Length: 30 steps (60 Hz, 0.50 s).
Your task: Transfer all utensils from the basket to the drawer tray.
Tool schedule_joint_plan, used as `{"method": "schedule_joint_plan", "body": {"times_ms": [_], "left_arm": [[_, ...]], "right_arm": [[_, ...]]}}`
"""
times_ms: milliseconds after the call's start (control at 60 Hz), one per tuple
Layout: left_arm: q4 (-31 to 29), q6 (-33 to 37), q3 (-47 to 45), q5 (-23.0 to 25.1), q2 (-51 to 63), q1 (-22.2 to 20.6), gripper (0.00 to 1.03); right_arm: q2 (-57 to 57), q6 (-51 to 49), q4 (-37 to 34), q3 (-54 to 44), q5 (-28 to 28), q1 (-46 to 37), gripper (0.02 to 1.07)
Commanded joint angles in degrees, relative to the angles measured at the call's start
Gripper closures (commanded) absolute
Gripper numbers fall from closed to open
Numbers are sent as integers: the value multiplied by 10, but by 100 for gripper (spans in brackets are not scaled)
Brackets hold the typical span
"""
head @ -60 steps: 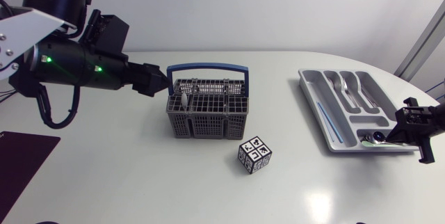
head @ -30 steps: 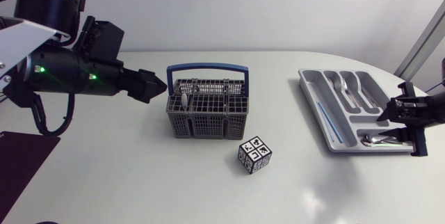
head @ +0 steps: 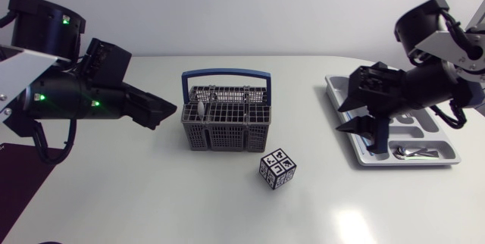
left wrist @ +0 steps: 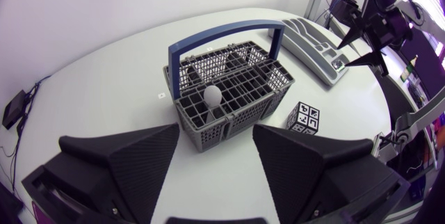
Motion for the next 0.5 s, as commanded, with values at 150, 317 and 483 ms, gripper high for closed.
{"method": "schedule_joint_plan", "body": {"times_ms": [150,317,483], "left_arm": [[41,72,-59,59,-18,38,29],[62,115,-84,97,-18,52,29],[99,143,-111,118,-12,56,29]], "right_arm": [[62,262,-3,84,24,146,47],[121,374,-1,145,24,212,47],[186,456,1,213,24,256,47]]}}
